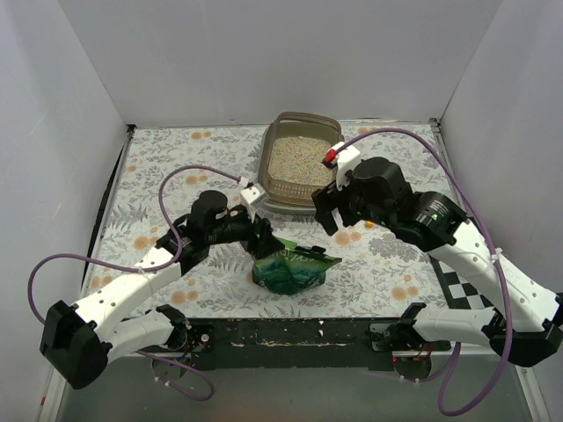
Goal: Fill the litter box with clean litter
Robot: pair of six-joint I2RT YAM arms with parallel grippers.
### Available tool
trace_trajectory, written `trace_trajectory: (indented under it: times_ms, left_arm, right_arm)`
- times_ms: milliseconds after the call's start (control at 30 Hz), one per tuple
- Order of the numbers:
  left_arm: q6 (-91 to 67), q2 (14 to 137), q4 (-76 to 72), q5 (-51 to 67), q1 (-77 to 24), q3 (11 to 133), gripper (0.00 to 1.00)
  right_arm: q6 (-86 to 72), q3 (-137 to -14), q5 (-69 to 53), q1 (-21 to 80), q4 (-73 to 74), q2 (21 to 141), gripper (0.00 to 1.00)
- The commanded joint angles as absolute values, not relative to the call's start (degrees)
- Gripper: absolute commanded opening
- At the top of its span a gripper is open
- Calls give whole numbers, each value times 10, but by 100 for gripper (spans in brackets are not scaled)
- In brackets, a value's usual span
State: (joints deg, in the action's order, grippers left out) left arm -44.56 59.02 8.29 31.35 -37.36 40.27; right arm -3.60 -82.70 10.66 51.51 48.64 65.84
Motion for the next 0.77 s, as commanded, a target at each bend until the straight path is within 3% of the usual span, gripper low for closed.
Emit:
trace_trajectory:
  times_ms: [0, 100, 367, 733]
  left_arm:
    - [-446, 584, 162, 249, -374, 518, 96]
    - [-439, 592, 211, 217, -374, 584, 98]
    - [-490, 679, 330, 81, -374, 729, 98]
    - [-529, 634, 255, 9, -373, 677, 98]
  right_arm:
    - [-107, -782, 214, 517, 394, 580, 94]
    - [-120, -740, 233, 517, 346, 540, 94]
    - [-143, -772, 251, 517, 387, 568, 95]
    - [-131, -738, 226, 512, 336, 562, 97]
